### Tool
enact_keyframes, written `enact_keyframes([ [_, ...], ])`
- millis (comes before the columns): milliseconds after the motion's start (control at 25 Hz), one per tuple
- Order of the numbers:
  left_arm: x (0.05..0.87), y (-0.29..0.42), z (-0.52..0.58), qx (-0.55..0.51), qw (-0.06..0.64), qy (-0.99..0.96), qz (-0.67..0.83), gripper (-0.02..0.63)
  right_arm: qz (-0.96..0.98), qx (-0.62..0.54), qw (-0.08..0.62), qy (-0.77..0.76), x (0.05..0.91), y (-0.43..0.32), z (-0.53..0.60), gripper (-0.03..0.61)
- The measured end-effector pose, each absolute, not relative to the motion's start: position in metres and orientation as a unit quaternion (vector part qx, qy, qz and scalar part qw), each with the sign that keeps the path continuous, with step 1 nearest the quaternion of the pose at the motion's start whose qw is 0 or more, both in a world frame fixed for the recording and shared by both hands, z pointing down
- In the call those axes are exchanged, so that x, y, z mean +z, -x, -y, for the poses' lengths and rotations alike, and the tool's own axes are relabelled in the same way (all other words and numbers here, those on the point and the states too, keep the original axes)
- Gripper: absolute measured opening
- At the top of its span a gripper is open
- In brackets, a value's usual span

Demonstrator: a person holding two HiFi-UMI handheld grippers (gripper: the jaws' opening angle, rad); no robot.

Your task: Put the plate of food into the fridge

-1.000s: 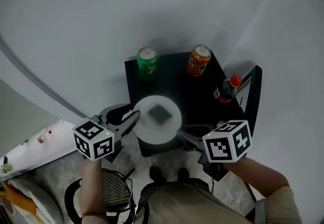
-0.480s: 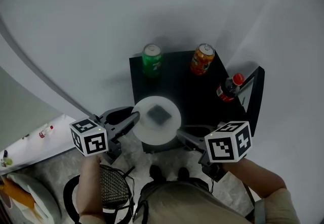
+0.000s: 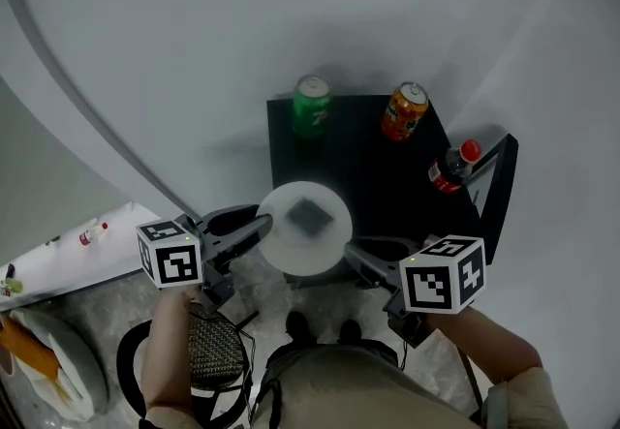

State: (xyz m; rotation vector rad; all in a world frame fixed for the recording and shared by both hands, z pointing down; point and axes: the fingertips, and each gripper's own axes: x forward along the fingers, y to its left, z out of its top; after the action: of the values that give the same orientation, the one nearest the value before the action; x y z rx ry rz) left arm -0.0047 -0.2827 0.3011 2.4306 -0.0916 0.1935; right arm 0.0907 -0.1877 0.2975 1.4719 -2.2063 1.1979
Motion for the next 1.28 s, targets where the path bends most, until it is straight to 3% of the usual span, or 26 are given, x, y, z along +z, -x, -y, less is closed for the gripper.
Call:
enact_keyframes([
  [200,0.305,0.008,0.279,0.046,0.416,-0.908,0.011,0.109,0.759,0.396,0.122,-0.502,0.299,-0.089,0.189,0.051],
  [800,0.3,0.034,0.273,-0.077,0.53,-0.844,0.04,0.052,0.773,0.387,0.095,-0.493,0.295,-0.076,0.188,0.051],
  [1080,0.306,0.046,0.271,-0.138,0.576,-0.803,0.067,0.034,0.785,0.401,0.052,-0.47,0.29,-0.069,0.183,0.052],
  [1280,0.309,0.052,0.269,-0.159,0.593,-0.786,0.072,0.028,0.787,0.42,0.015,-0.451,0.289,-0.06,0.175,0.108],
])
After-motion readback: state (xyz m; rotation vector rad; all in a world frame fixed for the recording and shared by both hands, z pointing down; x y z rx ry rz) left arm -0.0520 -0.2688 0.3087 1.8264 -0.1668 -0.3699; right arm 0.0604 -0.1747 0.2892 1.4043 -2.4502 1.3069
